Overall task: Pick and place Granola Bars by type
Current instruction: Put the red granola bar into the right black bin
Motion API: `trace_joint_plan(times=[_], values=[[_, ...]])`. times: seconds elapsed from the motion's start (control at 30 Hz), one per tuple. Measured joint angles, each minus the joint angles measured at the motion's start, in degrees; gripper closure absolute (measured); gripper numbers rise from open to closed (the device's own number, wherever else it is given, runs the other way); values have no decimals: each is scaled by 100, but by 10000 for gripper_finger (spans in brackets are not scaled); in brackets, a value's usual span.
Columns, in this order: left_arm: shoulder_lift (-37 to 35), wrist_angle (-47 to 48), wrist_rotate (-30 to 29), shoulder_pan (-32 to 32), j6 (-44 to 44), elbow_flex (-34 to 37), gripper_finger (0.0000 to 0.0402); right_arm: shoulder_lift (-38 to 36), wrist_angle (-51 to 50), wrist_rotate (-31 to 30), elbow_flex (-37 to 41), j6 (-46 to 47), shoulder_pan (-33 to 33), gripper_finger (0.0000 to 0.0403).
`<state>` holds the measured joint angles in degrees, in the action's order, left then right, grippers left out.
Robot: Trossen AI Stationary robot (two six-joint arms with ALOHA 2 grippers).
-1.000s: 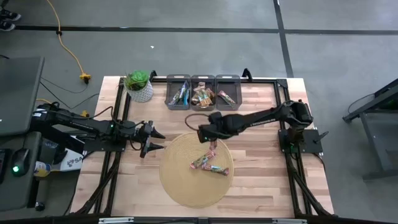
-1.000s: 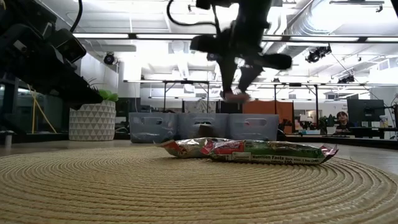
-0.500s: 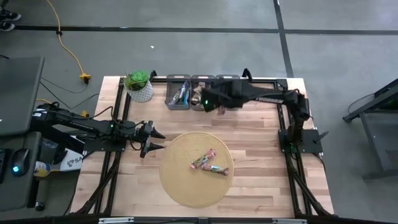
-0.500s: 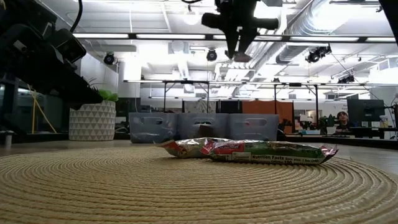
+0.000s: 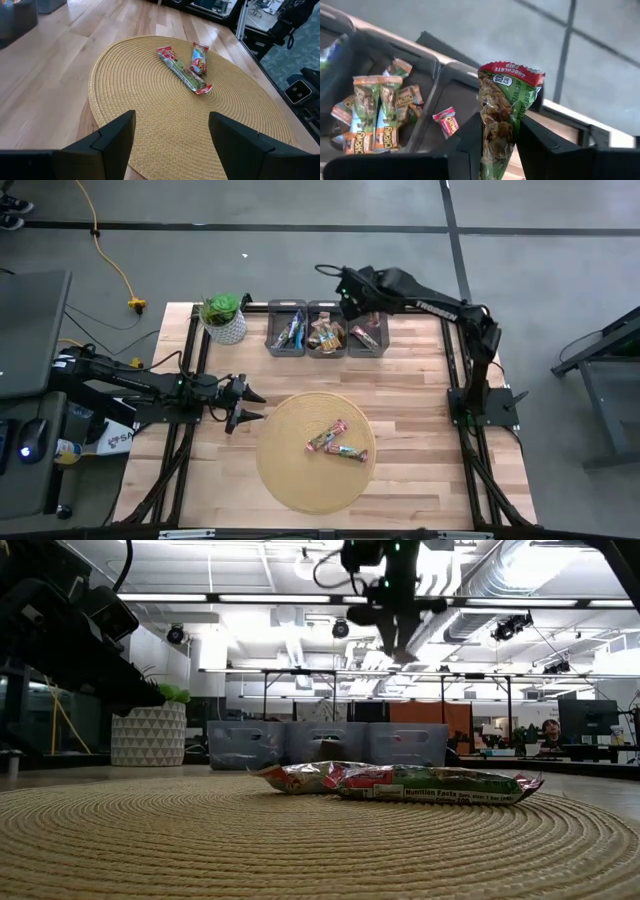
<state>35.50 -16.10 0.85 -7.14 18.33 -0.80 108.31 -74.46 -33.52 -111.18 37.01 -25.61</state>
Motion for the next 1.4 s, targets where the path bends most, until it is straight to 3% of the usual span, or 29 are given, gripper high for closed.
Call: trace_joint_plan(times=[0.67, 1.03, 1.4], values=[[-2, 0, 2, -2, 1, 0, 153, 2, 2576, 2059, 2531, -450, -1003, 309], [0, 1, 1, -2, 1, -2, 153, 4, 2672, 2585, 2656, -513, -1365, 309], [0, 0, 2, 0, 2, -2, 153, 4, 2678, 2612, 2656, -662, -1387, 309]])
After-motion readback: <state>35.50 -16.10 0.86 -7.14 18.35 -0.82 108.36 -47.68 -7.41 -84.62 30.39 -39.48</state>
